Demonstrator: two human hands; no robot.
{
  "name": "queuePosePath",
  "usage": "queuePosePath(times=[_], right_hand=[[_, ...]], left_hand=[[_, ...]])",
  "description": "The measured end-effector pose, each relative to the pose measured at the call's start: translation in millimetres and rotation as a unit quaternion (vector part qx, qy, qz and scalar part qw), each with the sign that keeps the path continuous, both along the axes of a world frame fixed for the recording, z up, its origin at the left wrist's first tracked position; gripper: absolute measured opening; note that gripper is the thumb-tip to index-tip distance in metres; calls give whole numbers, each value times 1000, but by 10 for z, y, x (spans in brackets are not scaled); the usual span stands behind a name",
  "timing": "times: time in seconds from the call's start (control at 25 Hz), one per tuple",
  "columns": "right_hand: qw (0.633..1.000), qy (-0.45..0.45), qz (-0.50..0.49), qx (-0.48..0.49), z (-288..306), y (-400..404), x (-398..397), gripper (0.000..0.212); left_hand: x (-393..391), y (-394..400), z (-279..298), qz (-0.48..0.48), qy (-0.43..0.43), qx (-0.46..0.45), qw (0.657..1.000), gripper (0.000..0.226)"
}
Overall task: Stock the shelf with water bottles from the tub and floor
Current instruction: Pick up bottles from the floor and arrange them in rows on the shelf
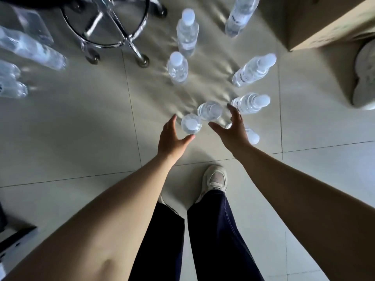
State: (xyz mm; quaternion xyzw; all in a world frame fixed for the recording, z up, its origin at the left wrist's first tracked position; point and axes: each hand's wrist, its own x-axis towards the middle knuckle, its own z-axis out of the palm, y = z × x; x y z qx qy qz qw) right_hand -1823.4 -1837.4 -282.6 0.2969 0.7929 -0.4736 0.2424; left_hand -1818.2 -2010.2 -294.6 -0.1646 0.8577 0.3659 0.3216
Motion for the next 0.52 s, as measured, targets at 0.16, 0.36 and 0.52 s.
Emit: queuePosePath(times=[0.16,0.36,0.52], right_hand=[[999,30,44,6,-450,17,-152,64],[995,72,62,10,-563,-14,-385,44],[995,77,54,14,-308,-29,-430,39]], left_hand=[[-136,182,-360,-5,52,47,998,63],[-350,260,-432,65,70,54,994,41],[-420,73,-135,192,64,57,978,52]])
